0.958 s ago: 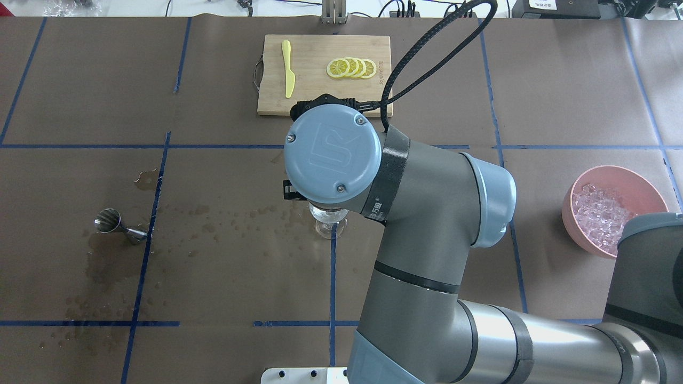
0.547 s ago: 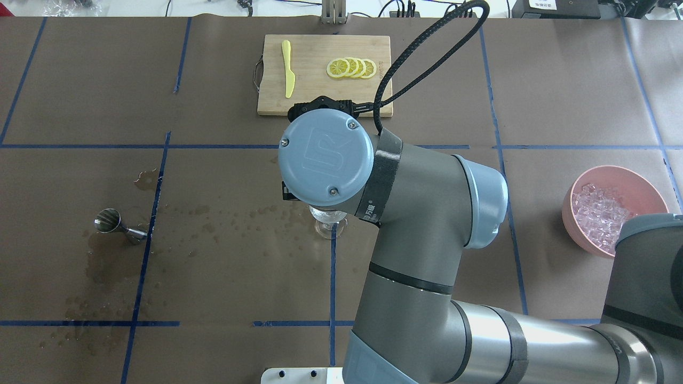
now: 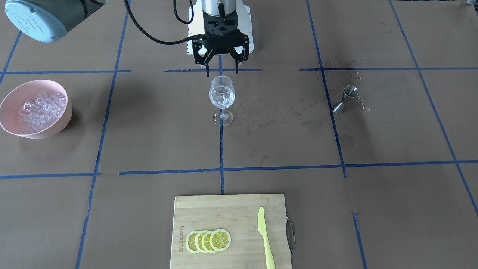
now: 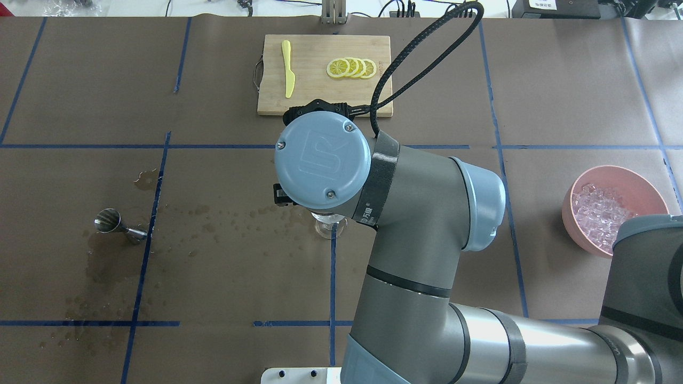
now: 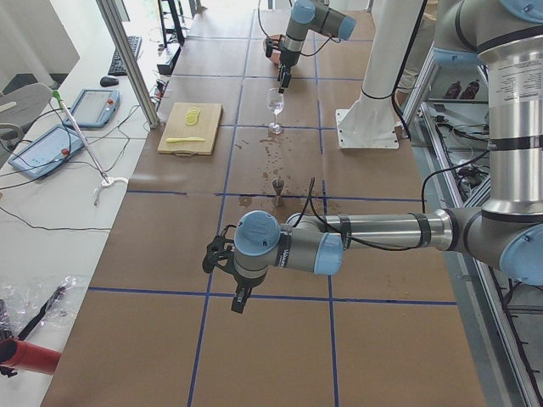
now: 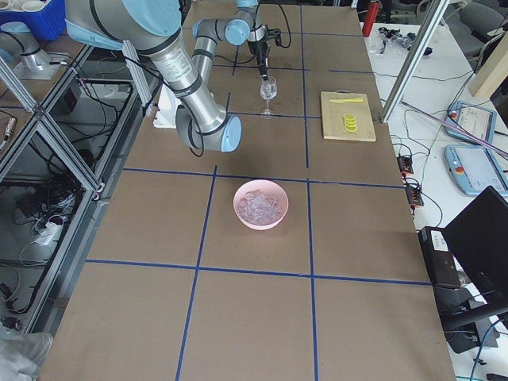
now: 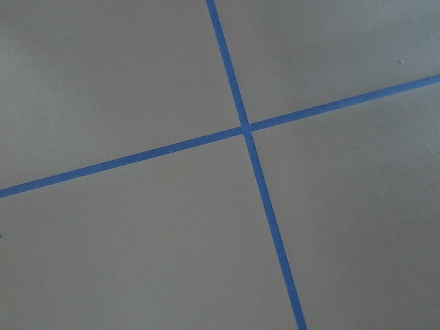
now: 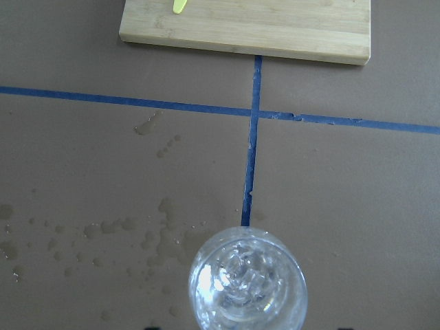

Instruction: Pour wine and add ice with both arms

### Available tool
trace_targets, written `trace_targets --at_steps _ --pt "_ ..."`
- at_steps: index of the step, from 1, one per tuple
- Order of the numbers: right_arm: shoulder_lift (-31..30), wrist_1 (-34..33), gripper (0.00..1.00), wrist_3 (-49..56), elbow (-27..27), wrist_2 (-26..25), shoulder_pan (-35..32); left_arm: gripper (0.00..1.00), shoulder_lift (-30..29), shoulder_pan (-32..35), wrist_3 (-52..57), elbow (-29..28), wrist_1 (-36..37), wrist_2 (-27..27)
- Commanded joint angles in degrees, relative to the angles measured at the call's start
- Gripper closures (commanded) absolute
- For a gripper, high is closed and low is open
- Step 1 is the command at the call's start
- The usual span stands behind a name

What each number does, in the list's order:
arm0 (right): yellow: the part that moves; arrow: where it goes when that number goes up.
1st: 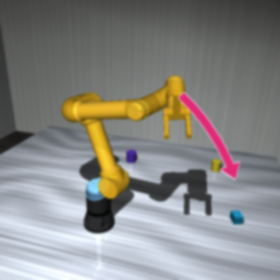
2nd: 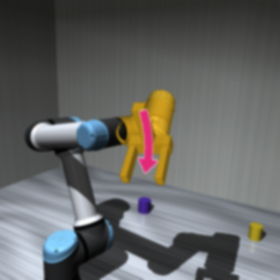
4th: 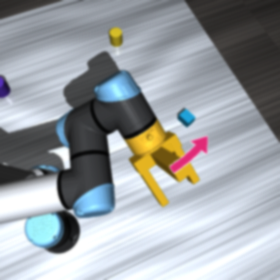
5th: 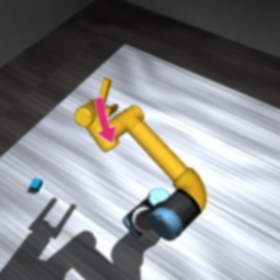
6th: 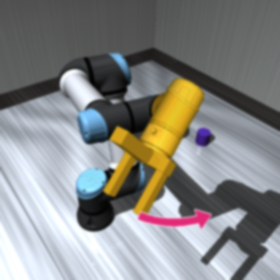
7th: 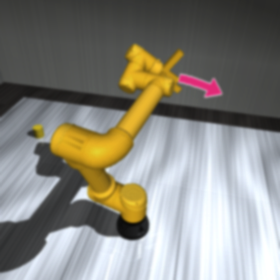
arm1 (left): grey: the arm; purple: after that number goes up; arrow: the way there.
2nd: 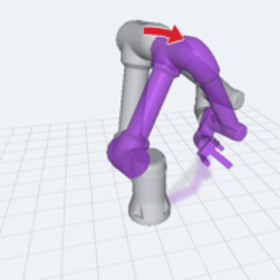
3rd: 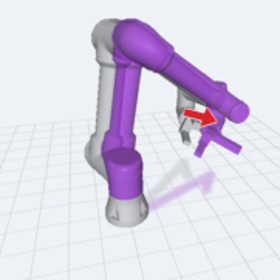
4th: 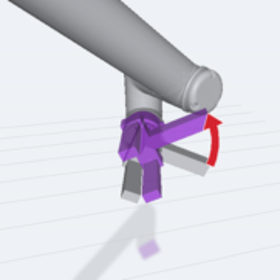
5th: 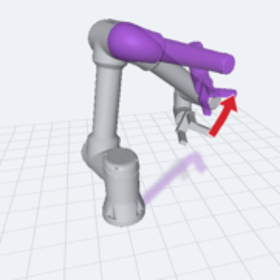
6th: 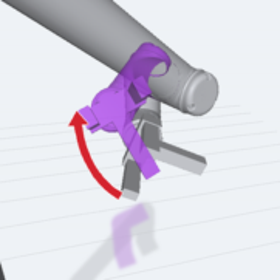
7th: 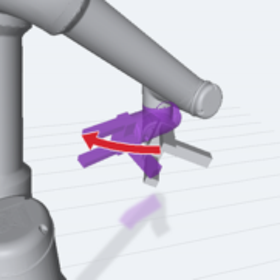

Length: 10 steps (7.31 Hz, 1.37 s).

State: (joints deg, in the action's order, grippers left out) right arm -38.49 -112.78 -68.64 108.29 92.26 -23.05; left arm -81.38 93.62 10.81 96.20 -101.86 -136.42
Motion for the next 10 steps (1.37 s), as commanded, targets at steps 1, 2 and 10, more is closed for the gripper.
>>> trace_targets --at_steps 1,2,10 --pt "-0.10 -0.07 0.00 1.83 0.69 2.65 -1.54 0.00 0.17 -0.02 0.00 -0.49 0.00 -0.08" --pt "-0.97 -0.16 0.00 4.54 0.78 6.58 -4.69 0.00 0.43 0.07 0.09 -0.58 0.00 -0.08" --pt "-33.37 0.37 0.00 72.34 -2.19 34.21 -49.85 0.00 2.45 0.24 0.09 -0.66 0.18 0.10"
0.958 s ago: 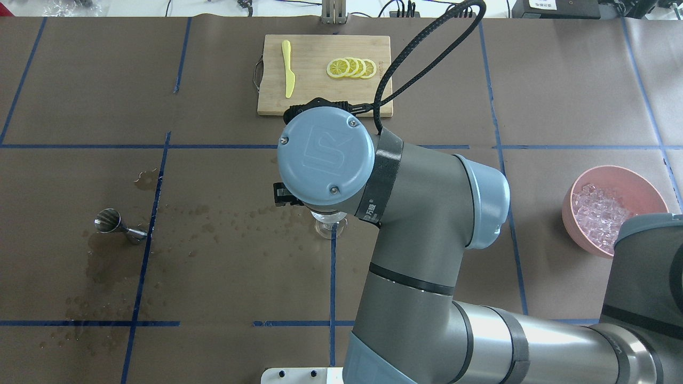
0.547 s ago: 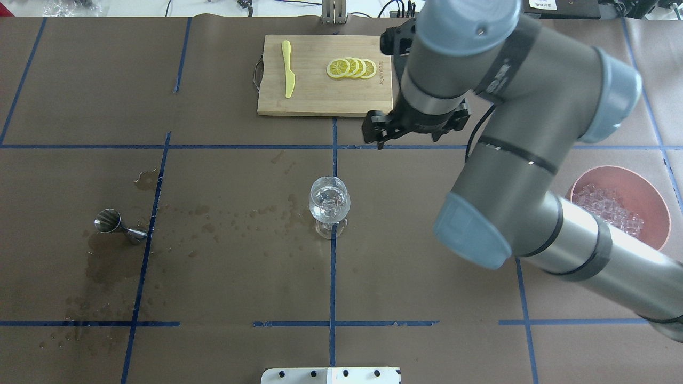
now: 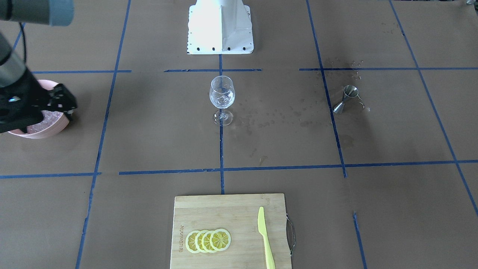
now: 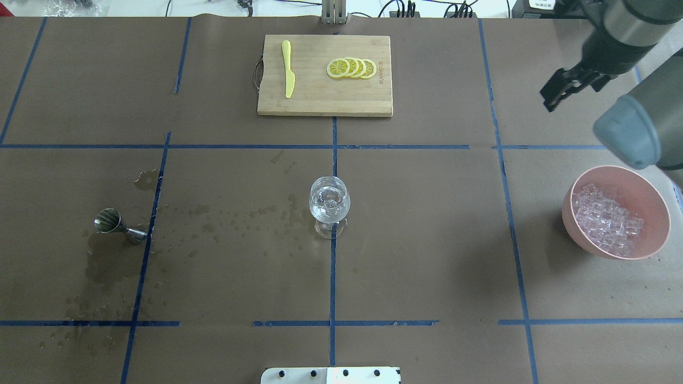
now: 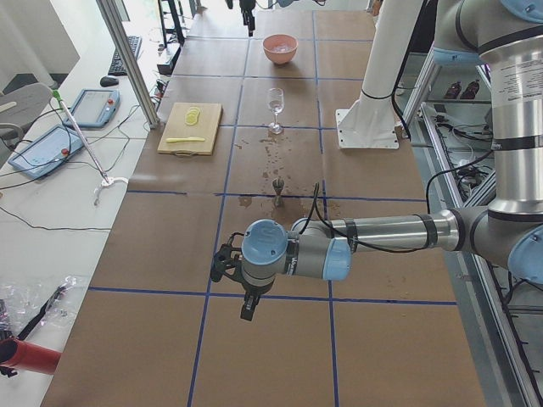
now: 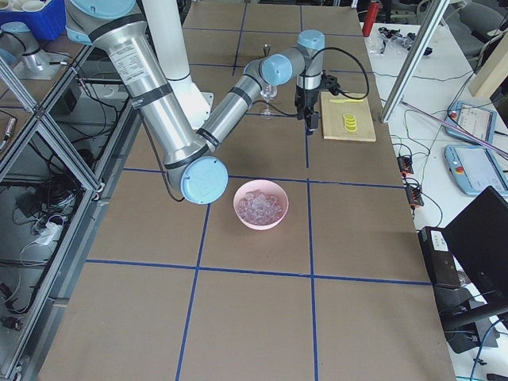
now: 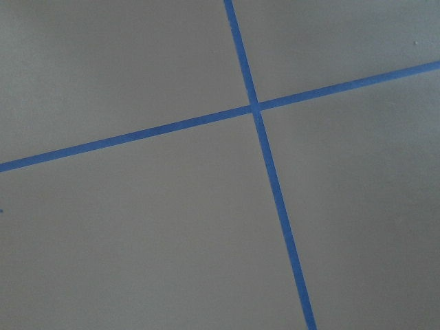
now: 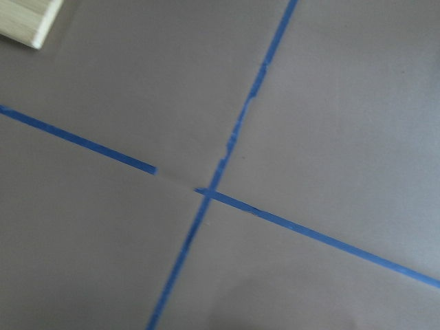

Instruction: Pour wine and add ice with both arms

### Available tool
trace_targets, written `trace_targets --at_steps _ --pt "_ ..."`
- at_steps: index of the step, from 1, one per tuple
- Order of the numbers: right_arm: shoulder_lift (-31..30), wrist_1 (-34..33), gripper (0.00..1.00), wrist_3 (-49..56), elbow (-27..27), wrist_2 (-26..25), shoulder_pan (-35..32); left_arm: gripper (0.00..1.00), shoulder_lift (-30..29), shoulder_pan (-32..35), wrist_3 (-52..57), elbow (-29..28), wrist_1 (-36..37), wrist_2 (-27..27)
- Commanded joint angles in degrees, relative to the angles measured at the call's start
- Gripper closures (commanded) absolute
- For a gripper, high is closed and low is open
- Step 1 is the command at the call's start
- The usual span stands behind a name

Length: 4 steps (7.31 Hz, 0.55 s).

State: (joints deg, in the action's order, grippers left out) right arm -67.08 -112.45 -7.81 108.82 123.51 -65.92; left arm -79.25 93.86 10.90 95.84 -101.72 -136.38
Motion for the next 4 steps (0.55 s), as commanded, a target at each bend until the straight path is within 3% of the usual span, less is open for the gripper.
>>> trace_targets --at_steps 1,3,4 --pt "-8.90 0.56 0.00 18.03 -2.91 3.14 -11.55 0.00 0.50 0.01 0.00 -0.21 0.12 0.07" --pt "-19.62 2.83 0.00 19.15 -4.48 2.01 -18.95 0.00 1.90 0.09 -0.09 0.67 0.03 -0.02" --pt "-24.89 9.11 0.00 19.15 -6.93 1.56 -20.46 0.00 1.90 0.01 -0.26 0.41 0.03 -0.02"
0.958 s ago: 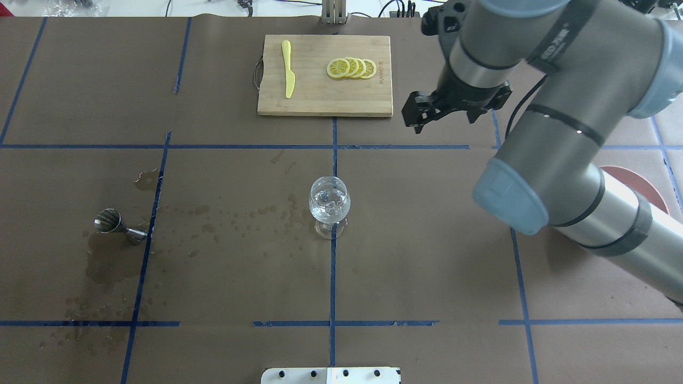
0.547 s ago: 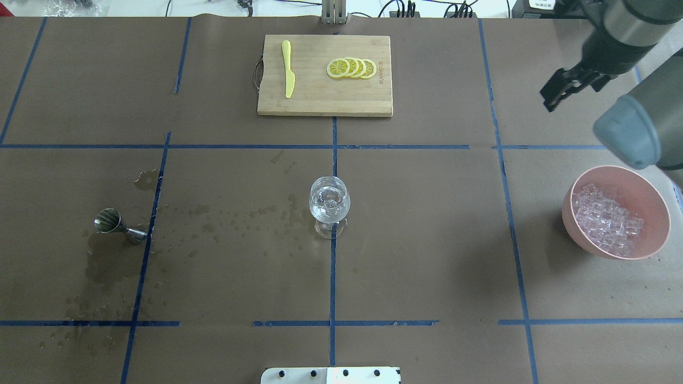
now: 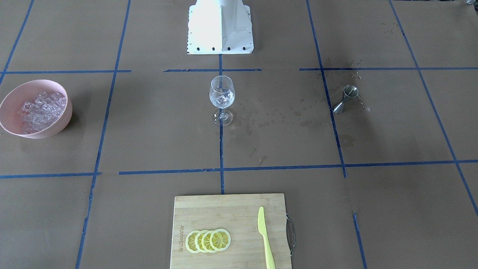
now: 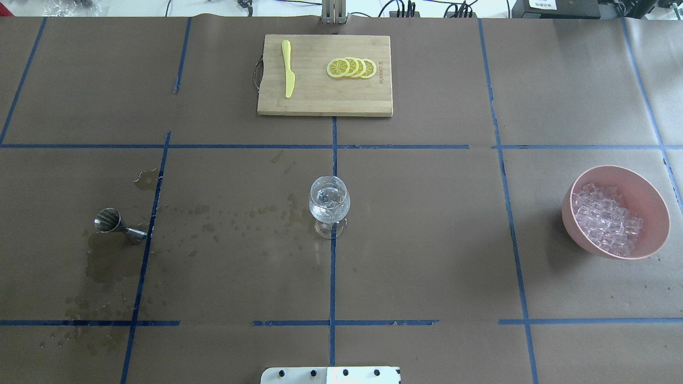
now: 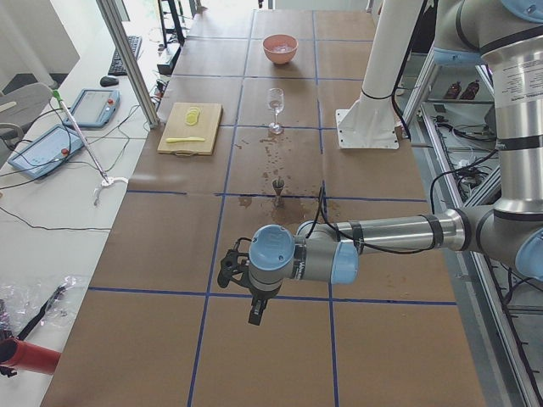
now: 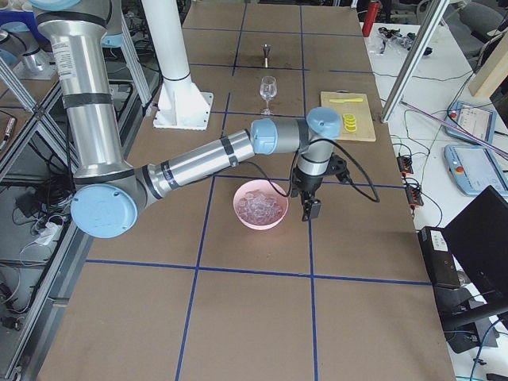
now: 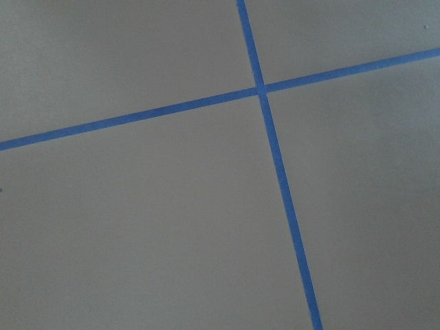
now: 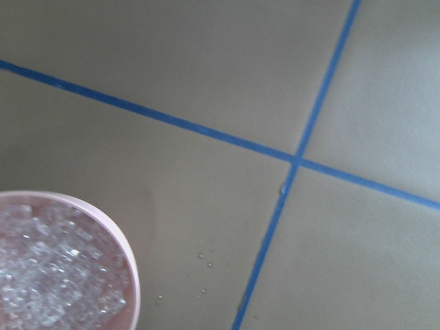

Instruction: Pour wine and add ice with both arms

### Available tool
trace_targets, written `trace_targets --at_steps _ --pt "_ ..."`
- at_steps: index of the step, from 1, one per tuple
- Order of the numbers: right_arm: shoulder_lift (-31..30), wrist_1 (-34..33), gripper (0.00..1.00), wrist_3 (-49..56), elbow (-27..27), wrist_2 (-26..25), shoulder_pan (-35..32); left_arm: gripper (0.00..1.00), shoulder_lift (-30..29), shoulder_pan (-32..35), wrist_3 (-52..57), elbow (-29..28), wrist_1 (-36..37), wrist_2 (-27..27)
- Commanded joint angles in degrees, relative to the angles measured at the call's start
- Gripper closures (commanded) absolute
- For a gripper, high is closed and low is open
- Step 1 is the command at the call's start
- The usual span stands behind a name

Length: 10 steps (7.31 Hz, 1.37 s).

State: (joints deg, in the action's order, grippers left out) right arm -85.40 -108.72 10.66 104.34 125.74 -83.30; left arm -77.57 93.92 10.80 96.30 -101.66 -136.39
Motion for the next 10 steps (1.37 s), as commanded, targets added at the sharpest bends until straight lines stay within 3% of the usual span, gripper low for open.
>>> trace_targets --at_steps 1,2,4,7,10 --pt "-10.71 15.37 0.00 0.07 -5.26 0.02 -3.62 0.00 0.23 0.03 -0.25 0.11 -0.03 -0.01" --pt "-11.63 20.51 0.00 -0.11 -8.33 0.99 -3.62 0.00 0.40 0.03 -0.25 0.20 -0.03 -0.01" --pt "-14.87 21.00 0.00 -0.11 -8.63 6.50 -5.19 0.00 0.49 0.03 -0.34 0.11 0.58 -0.10" --pt "-13.06 18.65 0.00 -2.57 -5.02 1.89 -6.43 0.00 0.40 -0.06 -0.43 0.99 5.24 -0.10" --pt "-12.95 17.67 0.00 -2.49 -5.02 1.88 -6.35 0.00 0.14 -0.14 -0.52 0.99 6.12 -0.01"
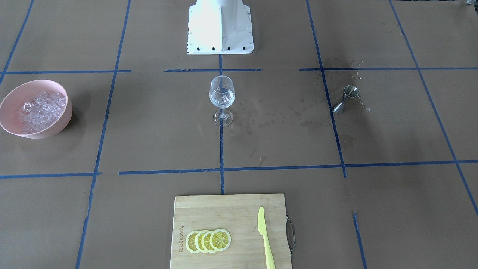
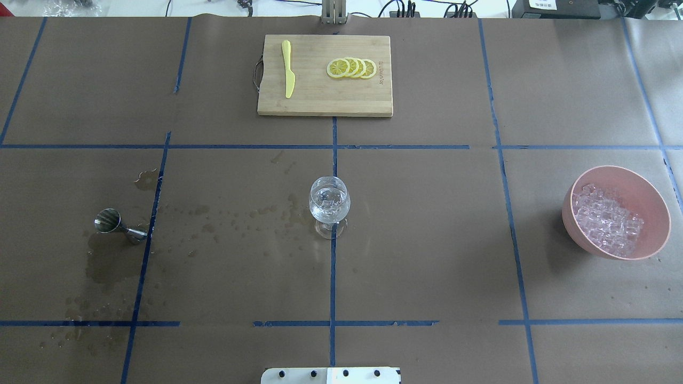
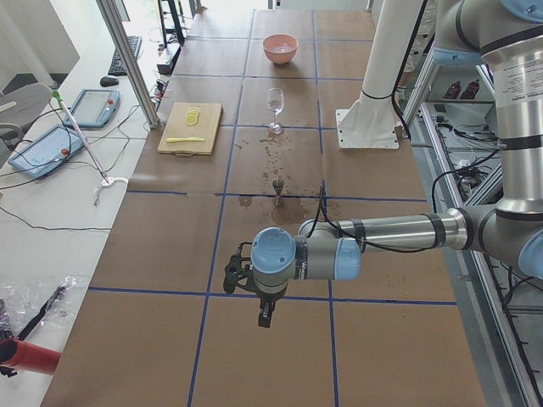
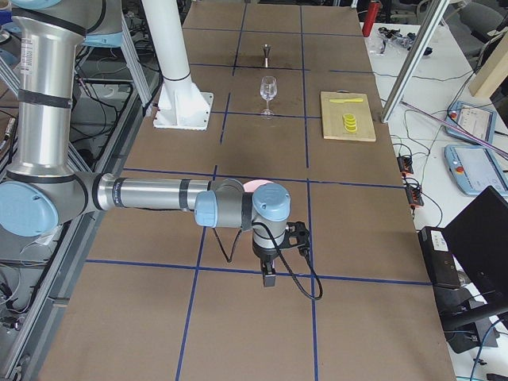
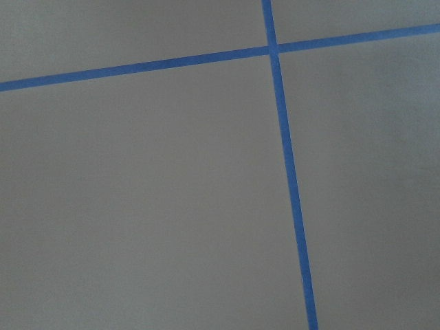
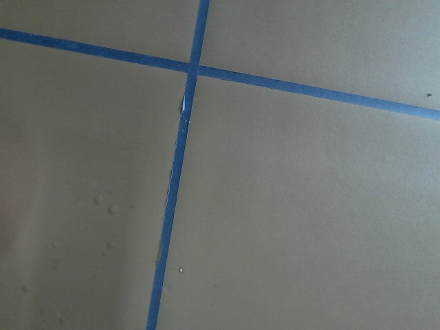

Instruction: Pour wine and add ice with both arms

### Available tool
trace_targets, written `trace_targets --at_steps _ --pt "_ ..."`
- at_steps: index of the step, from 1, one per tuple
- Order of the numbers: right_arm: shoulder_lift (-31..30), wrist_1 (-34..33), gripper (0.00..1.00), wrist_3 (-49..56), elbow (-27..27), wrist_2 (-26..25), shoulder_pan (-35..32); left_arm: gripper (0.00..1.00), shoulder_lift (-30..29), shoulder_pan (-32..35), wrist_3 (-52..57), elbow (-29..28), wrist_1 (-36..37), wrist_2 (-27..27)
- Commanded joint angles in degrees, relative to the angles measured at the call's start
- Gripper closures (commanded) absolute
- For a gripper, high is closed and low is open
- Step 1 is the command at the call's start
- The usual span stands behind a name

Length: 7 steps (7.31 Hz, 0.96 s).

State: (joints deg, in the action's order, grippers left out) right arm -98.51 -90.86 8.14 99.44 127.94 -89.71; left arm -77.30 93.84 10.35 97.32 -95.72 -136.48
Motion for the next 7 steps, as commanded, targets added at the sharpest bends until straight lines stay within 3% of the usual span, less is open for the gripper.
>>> trace_targets --at_steps 1,7 --pt "-0.02 -0.11 0.00 0.03 0.06 -0.32 -0.03 0.00 -0.39 -0.06 -0.15 -0.03 0.18 0.07" --pt "-0.28 0.42 0.00 0.12 0.06 0.38 0.06 0.00 -0.57 -0.32 -2.97 2.17 -0.26 0.07"
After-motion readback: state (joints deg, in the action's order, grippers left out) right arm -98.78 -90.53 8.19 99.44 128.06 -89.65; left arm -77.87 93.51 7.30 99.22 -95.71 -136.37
